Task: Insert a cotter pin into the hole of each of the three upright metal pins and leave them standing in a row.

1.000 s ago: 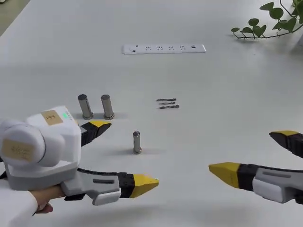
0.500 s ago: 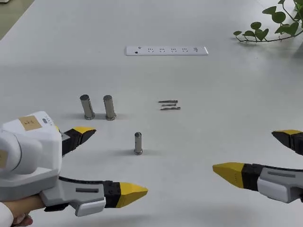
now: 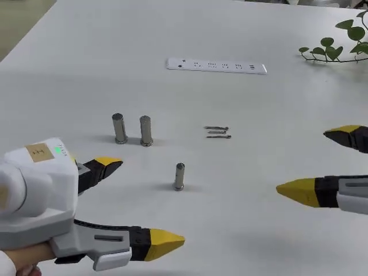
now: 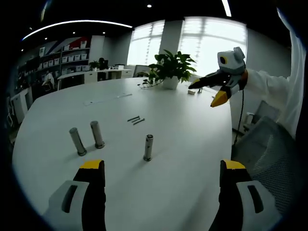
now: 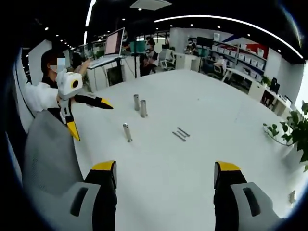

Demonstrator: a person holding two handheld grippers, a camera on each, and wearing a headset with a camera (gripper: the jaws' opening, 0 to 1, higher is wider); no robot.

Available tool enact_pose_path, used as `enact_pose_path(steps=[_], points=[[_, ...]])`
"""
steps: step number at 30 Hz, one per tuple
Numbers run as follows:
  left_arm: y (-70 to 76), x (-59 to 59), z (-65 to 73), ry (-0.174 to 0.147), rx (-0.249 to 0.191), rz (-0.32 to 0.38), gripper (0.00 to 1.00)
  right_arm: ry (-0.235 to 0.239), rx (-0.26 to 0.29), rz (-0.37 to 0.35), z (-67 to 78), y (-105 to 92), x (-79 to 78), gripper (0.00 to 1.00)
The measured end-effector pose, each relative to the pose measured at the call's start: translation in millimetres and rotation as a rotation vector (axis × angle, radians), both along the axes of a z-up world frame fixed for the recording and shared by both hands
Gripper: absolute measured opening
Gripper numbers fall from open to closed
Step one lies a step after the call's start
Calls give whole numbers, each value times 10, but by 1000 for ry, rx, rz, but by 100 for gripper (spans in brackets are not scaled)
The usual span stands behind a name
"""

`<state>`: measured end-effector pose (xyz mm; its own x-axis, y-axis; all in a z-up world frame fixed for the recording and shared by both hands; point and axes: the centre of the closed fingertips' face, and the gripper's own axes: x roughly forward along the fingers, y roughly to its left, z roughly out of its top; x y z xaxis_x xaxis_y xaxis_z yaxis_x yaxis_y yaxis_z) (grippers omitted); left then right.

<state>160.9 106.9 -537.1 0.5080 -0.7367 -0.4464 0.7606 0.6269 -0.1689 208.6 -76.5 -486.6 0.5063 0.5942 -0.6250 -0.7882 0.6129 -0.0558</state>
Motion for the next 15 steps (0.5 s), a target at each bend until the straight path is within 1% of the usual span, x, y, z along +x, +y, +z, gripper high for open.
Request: enact_pose_path(steps=[1,2,3,4,5,6,7,8,9,10,15], points=[[5,1,1,-1,-1,2,99,16,22,42,16,55,5,78],[9,0,4,-1,-3,3,99,28,14,66,12,58,5,75],[17,4,14,0,-11,9,99,20,-15,130,16,81,35,72],[20,7,19,-1,-14,12,99,18,-21,141,9,84,43,71],[23,9,23,-2,-17,14,99,22,-34,158,-7,92,90,70],[26,12,26,-2,-19,16,99,26,-38,172,-13,102,111,69],[30,15,32,-3,-22,19,99,31,-41,182,-22,115,168,68],[32,16,37,1,-28,22,99,30,-44,191,-31,123,207,67],[21,7,51,13,-48,22,99,33,-51,209,-50,137,268,65],[13,-7,55,22,-56,16,99,38,-56,220,-58,175,277,62],[17,-22,56,17,-51,10,99,71,-84,280,-208,263,470,52]])
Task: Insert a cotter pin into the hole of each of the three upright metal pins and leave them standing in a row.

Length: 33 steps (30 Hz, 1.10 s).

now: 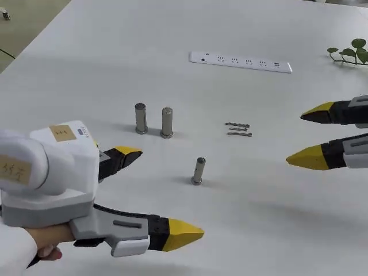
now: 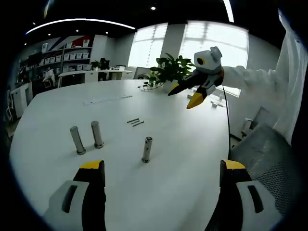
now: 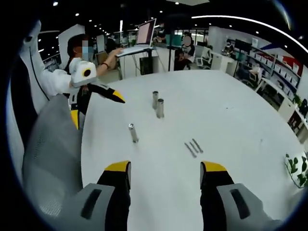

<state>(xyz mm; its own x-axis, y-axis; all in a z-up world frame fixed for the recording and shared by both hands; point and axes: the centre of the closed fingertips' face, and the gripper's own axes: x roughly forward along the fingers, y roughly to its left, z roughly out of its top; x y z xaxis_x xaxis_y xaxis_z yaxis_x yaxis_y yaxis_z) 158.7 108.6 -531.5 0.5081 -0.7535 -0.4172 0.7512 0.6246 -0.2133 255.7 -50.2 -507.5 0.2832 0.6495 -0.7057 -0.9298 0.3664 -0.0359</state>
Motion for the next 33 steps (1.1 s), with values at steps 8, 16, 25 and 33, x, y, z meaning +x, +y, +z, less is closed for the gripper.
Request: enact_pose_path(steps=[8,16,25,33], points=[[54,-4,12,21,-30,23,99,-5,-70,78,-221,163,314,35],[72,-25,24,17,-22,27,99,37,-118,103,-499,211,519,26],[188,3,16,21,-32,80,99,1,-206,125,-731,244,809,11],[303,41,-3,32,-39,119,99,12,-225,142,-806,351,942,6]])
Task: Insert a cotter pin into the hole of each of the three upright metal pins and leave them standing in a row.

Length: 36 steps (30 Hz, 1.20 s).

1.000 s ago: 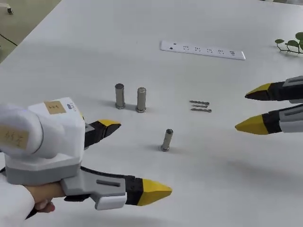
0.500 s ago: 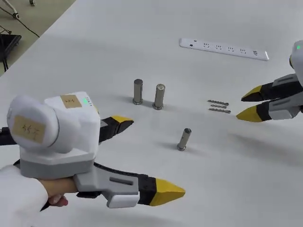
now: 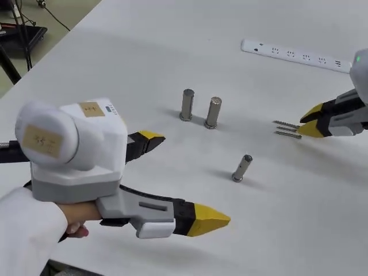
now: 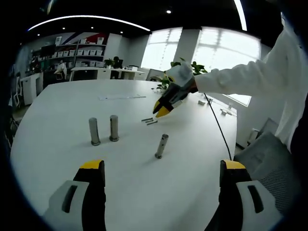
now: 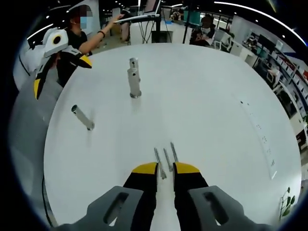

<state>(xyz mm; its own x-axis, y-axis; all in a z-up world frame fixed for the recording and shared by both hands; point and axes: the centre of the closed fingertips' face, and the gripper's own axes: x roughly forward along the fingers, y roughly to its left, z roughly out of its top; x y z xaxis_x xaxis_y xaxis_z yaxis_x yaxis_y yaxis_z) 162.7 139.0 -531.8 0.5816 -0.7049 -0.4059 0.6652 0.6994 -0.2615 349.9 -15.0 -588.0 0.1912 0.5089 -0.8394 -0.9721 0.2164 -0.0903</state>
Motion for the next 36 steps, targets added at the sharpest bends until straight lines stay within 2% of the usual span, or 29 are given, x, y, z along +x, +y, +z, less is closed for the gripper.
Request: enact_pose_path(steps=[7,13,21,29,36], points=[[-19,-29,20,-2,2,-14,99,10,-53,20,-138,-20,121,3],[-25,-45,18,-2,7,-21,99,22,-89,53,-174,16,55,1],[-4,-25,18,-2,5,-9,99,1,-168,109,-243,-3,5,1],[-35,-38,-3,2,8,-22,99,-14,-204,160,-246,-4,-30,0],[-69,-56,-13,6,7,-36,99,-4,-229,154,-262,-32,-1,0]])
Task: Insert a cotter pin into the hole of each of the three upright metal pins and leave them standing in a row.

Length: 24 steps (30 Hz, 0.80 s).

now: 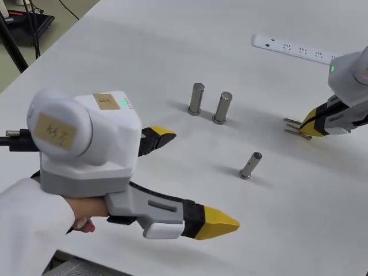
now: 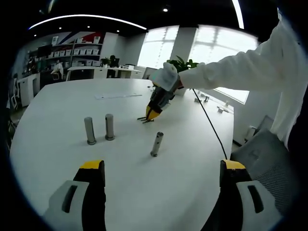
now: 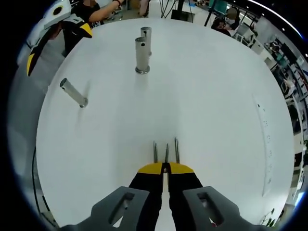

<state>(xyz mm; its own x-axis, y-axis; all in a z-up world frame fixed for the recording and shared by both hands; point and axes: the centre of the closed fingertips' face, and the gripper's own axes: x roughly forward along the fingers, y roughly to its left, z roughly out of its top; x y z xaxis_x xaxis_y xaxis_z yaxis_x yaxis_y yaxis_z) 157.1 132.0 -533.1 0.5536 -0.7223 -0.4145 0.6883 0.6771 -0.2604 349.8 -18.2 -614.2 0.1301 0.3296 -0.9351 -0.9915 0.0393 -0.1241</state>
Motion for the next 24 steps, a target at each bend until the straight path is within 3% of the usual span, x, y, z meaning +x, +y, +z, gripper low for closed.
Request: enact_pose_path(steps=[3,8,14,18,24], points=[[-6,-4,0,0,1,-4,99,6,1,11,-3,2,18,0],[-26,-14,1,1,3,-15,99,31,5,-38,-18,11,20,0],[-18,-15,9,2,-2,-8,99,35,-31,-38,-20,31,6,0],[5,-16,19,-1,-3,-2,99,14,-39,2,-20,35,-5,0],[8,-12,80,-21,0,-10,99,-17,-24,1,48,65,44,0]])
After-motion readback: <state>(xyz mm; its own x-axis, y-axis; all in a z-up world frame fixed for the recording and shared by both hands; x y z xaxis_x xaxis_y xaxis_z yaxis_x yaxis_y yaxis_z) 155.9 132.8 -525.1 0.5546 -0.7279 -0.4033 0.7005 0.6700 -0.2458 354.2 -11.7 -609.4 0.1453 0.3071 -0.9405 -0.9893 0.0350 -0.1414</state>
